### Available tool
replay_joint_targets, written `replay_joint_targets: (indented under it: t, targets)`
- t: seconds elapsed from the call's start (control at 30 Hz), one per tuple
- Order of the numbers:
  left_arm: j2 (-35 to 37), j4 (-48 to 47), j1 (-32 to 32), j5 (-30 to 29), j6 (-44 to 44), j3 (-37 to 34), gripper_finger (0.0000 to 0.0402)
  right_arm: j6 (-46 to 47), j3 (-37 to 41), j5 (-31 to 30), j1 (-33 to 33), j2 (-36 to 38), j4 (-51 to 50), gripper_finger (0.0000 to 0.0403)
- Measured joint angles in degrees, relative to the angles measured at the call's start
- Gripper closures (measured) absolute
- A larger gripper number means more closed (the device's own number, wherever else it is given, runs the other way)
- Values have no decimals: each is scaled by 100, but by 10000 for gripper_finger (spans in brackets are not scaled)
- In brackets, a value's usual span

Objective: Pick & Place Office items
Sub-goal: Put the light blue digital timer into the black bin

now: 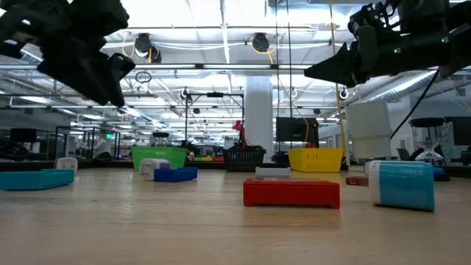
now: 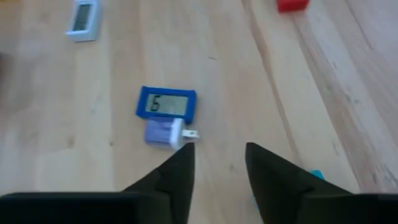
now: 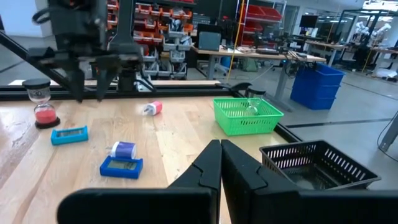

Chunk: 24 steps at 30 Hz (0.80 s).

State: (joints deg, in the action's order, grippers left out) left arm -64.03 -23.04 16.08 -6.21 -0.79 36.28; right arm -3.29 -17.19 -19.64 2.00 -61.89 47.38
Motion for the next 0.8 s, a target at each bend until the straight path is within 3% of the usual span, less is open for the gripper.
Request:
replay_joint_targets:
  t: [0.3,0.8]
  targets:
    - [-883,-886,424,34,39,460,160,0,0,2,0,-2,-5,403]
    - [-2196,-1899,942,-105,-180,1393,156,-48,0,20,0,-2,-17,403]
